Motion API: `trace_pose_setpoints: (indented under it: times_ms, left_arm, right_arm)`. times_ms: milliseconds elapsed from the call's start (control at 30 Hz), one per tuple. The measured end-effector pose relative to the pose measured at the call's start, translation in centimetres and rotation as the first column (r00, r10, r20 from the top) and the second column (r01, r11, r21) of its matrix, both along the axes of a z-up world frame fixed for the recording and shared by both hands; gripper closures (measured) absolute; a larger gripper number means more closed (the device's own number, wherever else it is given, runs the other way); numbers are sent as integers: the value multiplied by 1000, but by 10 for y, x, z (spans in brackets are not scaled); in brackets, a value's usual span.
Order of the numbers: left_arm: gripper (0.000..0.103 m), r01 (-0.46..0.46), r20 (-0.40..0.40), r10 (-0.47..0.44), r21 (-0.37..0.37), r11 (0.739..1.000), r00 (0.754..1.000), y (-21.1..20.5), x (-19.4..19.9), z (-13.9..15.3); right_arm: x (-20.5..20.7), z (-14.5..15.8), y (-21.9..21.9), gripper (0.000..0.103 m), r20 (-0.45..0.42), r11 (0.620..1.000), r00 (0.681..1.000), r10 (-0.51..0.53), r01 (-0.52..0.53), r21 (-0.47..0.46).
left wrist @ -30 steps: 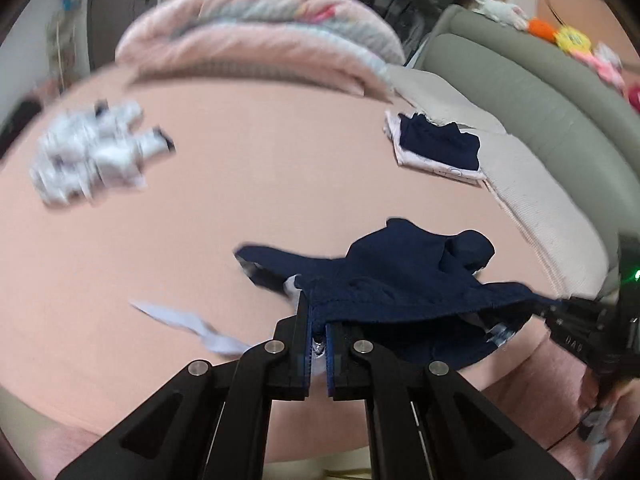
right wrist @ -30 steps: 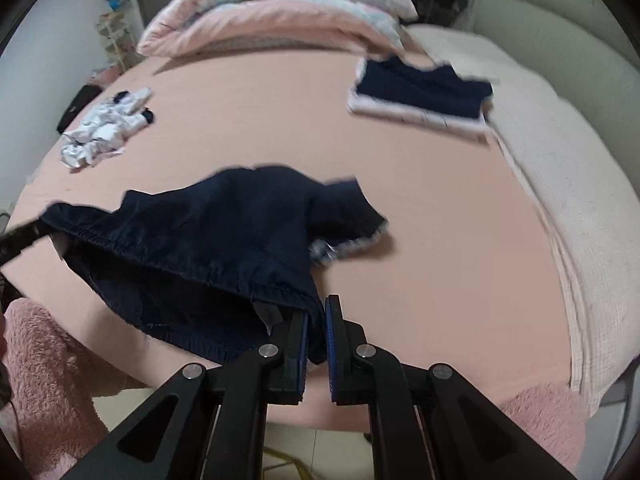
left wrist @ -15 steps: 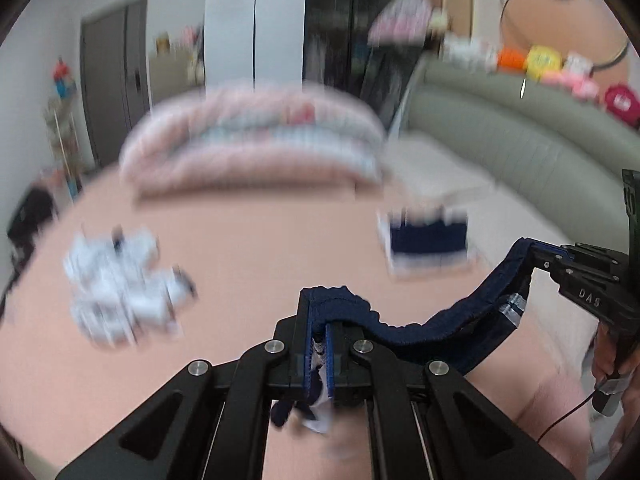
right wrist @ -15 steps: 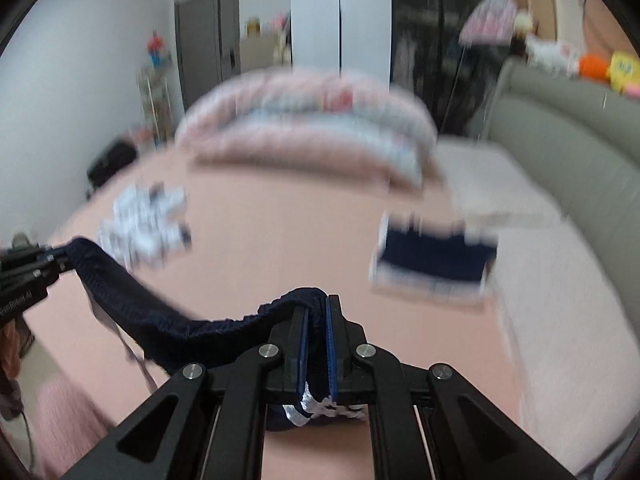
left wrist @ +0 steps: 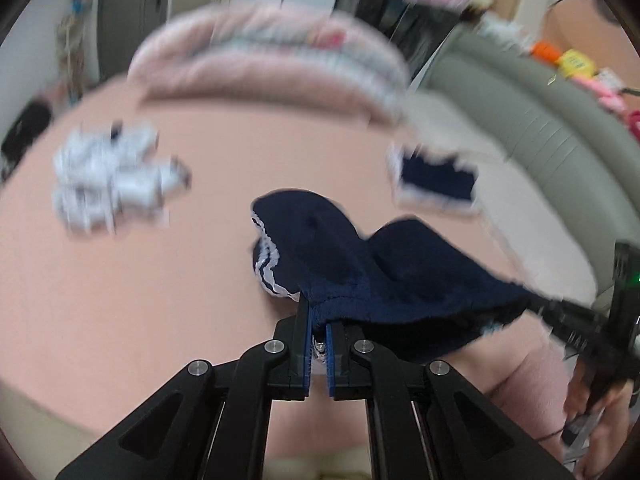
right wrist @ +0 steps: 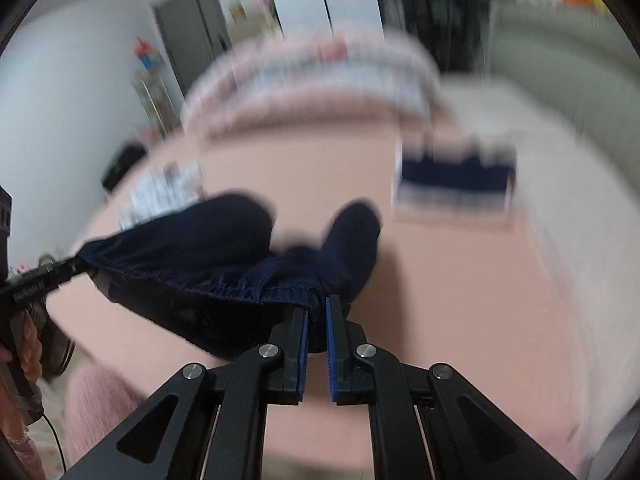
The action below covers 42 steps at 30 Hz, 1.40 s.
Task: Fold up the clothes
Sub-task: 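Lift the shorts by the waistband with both grippers and shake them flat, then lower the shorts flat onto the bed and open both grippers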
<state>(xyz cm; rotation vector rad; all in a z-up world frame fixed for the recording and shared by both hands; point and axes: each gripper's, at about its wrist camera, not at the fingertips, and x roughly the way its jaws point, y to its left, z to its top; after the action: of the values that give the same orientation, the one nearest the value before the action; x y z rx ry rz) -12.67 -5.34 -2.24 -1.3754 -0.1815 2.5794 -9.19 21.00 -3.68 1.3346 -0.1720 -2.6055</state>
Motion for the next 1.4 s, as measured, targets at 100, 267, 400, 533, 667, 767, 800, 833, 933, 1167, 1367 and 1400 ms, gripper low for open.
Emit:
trace_pose_setpoints:
  times_ms: [100,267,400,533,667,767,800,833,933,1167,1367,1400]
  left_arm:
    - [99,19,37,-18,-4,1000,999,8,7,-18]
    - [99,25,27,-25,-27,999,999,13,4,-14]
    - [99,27,15,-27,-30,999,1000,14,8,-11]
    - [99,27,18,-27,-34,999,999,15,10,-14]
    - [99,22,25,-21,-34,999,999,15,13,-17]
    - [99,10,59,-9,-26,1000,998,11,14,-29]
    - [98,3,86,-2,-17,1000,996,8,15,-37]
    - [97,-5,117,6,-7,1000,993,5,16,-46]
    - [97,-20,203,19,2,1000,979,-1,24,-74]
    - [97,10,322,-18,26,1000,947,0,46,-112]
    - [97,-68,240,33,139,988,970,-19,38,-92]
    - [97,-80,215,49,138,987,975,-22,36,-86]
  right_arm:
    - [10,-54,0,97,141,1000,990,-8,7,3]
    - [19,-58,1,97,145,1000,989,-3,-1,25]
    - [16,-53,3,97,133,1000,991,-12,10,18]
    - [17,-55,6,97,139,1000,990,-17,15,20]
    - [21,-57,3,97,147,1000,989,-12,8,27]
    - [20,-66,1,97,172,999,985,-2,-6,45]
    - [19,-73,0,97,191,998,982,-2,-10,57]
    - [20,-80,0,97,213,998,977,-3,-11,65]
    - [23,-104,-1,96,303,996,953,15,-40,75]
    - [37,-115,-7,96,338,987,938,70,-114,112]
    - [27,-107,-4,82,296,992,954,43,-76,100]
    - [25,-101,-4,82,272,994,961,49,-73,77]
